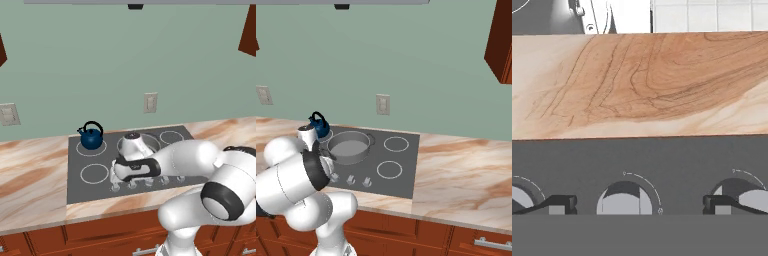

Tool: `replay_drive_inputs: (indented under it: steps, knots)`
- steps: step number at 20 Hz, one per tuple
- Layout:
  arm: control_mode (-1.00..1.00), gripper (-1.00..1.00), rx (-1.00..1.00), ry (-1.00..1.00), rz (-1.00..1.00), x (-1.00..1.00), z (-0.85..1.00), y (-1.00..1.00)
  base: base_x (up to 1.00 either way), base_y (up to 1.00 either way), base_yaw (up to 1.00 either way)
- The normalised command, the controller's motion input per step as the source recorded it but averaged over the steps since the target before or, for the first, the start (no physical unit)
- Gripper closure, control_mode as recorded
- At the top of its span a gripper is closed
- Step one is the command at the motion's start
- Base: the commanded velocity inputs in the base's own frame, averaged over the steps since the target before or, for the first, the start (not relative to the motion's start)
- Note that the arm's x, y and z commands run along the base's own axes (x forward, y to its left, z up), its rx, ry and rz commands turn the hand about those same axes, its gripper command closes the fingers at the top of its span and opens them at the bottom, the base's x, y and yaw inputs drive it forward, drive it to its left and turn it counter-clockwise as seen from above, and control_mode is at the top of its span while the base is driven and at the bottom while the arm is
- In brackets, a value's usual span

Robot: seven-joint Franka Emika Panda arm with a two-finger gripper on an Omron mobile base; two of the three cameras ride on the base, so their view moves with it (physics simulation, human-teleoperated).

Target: Pick the kettle from the cabinet and place it on a stove burner. Then pick the pot from the counter and place it on another stove burner. Finally, turn both burners on.

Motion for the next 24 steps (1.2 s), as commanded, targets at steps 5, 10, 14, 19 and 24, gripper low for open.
replay_drive_inputs:
  steps: [5,10,14,19,24]
  knots:
    - [-1.00,-1.00,0.00,-0.02,-0.07,0.10,-0.10,0.00,0.00,0.00,0.00]
    - [-1.00,-1.00,0.00,-0.01,-0.05,0.01,-0.11,0.00,0.00,0.00,0.00]
    - [-1.00,1.00,0.01,0.00,-0.01,0.01,-0.15,0.04,0.00,0.00,0.00]
    - [-1.00,1.00,0.00,0.03,0.00,0.00,-0.13,0.02,0.00,0.00,0.00]
    - [-1.00,1.00,0.02,0.00,0.02,0.00,-0.13,0.00,0.00,0.00,0.00]
